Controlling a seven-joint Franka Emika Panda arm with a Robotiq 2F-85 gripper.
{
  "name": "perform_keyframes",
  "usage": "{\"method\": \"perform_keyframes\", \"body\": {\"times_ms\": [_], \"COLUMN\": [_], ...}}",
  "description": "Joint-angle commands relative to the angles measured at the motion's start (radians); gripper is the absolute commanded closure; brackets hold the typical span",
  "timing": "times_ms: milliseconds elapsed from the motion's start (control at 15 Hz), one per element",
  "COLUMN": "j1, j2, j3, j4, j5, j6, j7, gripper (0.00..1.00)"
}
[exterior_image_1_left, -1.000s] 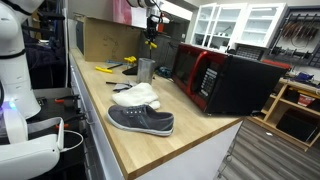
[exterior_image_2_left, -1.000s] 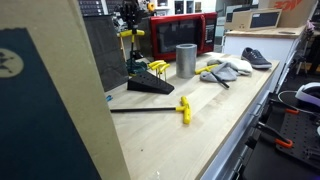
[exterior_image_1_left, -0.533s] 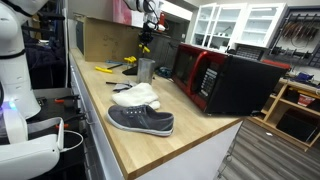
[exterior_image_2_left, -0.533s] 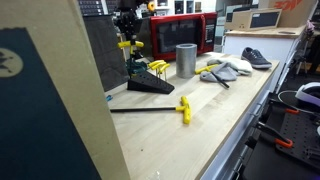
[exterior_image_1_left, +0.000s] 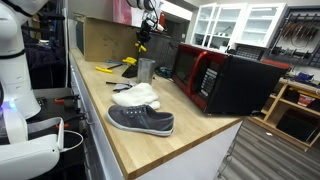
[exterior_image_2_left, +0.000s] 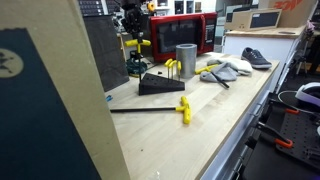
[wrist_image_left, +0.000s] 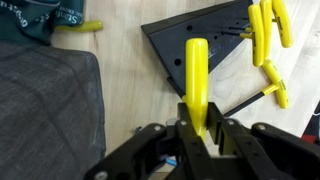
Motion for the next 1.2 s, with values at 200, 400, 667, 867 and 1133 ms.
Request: {"method": "perform_keyframes", "body": {"times_ms": [200,400,667,867,1133], "j1": [0.036,0.027,0.012,0.006,0.019], "j2": [0.009,0.022,0.035,0.025,0.004], "j3": [-0.022,-0.007,0.011,0.015,0.003], "j4": [0.052,0.049,0.051,0.055,0.076], "j5": [-0.135,-0.127,-0.088,-0.073,-0.119], "j6": [0.024,0.01,-0.034,-0.095,-0.167], "j7": [0.007,-0.003,-0.021,-0.036,-0.029], "gripper": [0.94,0.94,0.94,0.94,0.94]}}
